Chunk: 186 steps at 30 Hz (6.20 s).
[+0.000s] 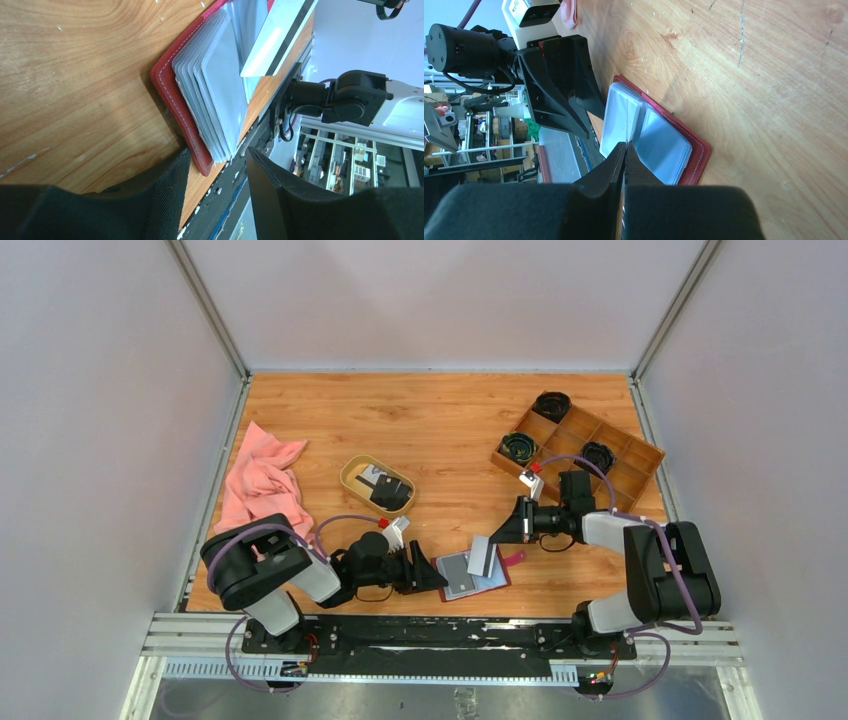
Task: Put the credit cards into the card holder
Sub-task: Insert the credit card into the card holder.
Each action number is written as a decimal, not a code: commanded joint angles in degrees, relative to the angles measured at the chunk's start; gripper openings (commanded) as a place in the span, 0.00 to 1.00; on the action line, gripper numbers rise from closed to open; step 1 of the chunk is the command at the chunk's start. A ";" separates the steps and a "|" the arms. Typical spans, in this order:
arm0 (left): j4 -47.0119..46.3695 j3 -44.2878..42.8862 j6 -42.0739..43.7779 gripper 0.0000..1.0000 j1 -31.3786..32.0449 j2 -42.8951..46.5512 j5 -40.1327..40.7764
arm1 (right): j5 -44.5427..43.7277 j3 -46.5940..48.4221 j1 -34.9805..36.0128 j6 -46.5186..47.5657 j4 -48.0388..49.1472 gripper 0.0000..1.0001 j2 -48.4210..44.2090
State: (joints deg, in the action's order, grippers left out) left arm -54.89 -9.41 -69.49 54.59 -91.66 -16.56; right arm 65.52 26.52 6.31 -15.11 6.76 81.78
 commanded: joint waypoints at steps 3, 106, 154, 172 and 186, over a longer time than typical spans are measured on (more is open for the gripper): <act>14.74 2.73 3.38 0.54 0.61 -3.96 3.41 | 0.03 0.91 -1.33 1.40 -1.49 0.00 -1.10; 6.14 3.14 1.31 0.51 0.61 -10.96 2.32 | 4.70 7.91 4.59 12.14 -13.48 0.00 16.12; -5.92 3.30 -1.26 0.41 0.51 -20.13 0.68 | 0.35 14.47 13.27 12.22 -21.85 0.00 20.54; -12.27 4.65 -2.96 0.40 0.52 -22.83 1.01 | -4.16 18.46 15.71 18.02 -27.19 0.57 14.19; -17.40 5.81 -3.67 0.39 0.52 -25.01 0.87 | -15.63 20.54 18.98 38.54 -40.70 0.16 -0.25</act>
State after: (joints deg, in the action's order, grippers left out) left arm -85.17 -6.35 -76.84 54.59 -112.42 -17.93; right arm 53.98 48.47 22.00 14.46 -28.10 86.80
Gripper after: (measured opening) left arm 0.386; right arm 0.297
